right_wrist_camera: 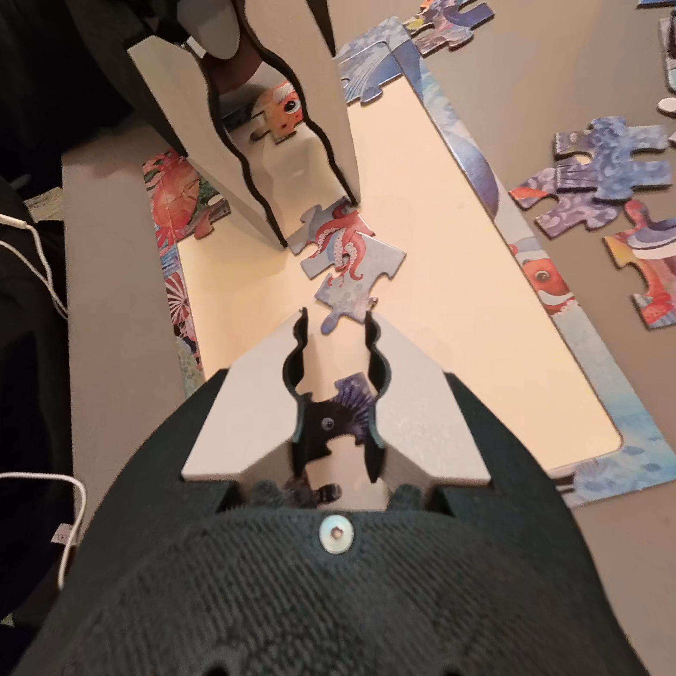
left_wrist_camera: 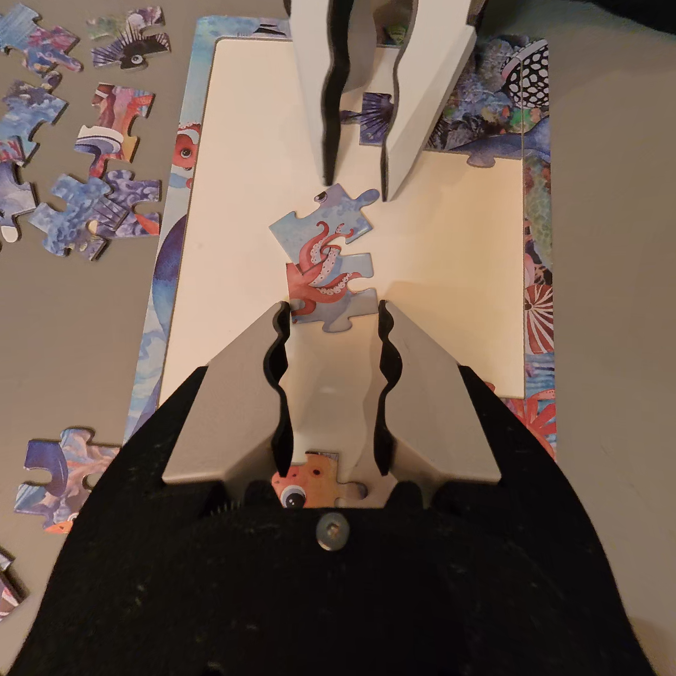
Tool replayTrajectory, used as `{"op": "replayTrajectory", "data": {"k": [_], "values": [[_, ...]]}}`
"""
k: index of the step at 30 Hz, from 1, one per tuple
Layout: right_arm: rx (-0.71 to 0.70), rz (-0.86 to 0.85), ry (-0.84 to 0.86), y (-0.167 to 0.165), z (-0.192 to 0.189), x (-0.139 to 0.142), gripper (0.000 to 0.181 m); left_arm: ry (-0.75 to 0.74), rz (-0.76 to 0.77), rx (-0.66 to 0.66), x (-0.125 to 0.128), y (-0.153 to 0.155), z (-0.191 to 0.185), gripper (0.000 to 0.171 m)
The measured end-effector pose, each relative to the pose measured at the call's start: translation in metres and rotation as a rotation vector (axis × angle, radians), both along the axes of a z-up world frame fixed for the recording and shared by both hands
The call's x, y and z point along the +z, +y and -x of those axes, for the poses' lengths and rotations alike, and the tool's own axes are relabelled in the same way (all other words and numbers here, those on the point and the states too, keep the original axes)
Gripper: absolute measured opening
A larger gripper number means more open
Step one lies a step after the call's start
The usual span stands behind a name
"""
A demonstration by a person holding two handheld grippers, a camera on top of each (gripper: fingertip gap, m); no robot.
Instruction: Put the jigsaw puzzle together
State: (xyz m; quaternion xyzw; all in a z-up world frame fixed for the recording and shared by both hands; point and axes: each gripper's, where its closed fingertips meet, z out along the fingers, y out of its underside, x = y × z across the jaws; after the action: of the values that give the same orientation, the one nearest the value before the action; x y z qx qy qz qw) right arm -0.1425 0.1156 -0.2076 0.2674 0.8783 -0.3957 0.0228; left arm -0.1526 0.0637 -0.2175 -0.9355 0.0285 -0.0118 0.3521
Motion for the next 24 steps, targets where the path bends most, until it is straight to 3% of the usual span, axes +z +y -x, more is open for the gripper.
{"op": "replayTrajectory", "data": {"k": [8,10,14,17,21,24], "values": [[0.077,0.037,-0.026,-0.013,-0.014,0.004,0.030,0.000,0.001,0.001,0.000,0.000,0.000,0.048],[0.054,0.054,0.036,-0.015,-0.006,0.011,0.035,0.000,0.001,0.001,0.000,0.000,0.000,0.048],[0.027,0.030,0.263,-0.023,0.010,0.023,0.066,-0.001,-0.005,-0.002,0.000,0.000,0.000,0.048],[0.062,-0.018,0.373,-0.028,0.012,0.022,0.070,-0.002,-0.008,-0.006,0.000,0.000,0.001,0.047],[0.160,-0.048,0.280,-0.032,0.010,0.006,0.075,-0.004,-0.010,-0.008,0.000,0.000,0.000,0.047],[0.218,-0.092,0.255,-0.027,0.013,-0.004,0.062,-0.001,-0.011,-0.012,0.000,0.000,0.000,0.047]]}}
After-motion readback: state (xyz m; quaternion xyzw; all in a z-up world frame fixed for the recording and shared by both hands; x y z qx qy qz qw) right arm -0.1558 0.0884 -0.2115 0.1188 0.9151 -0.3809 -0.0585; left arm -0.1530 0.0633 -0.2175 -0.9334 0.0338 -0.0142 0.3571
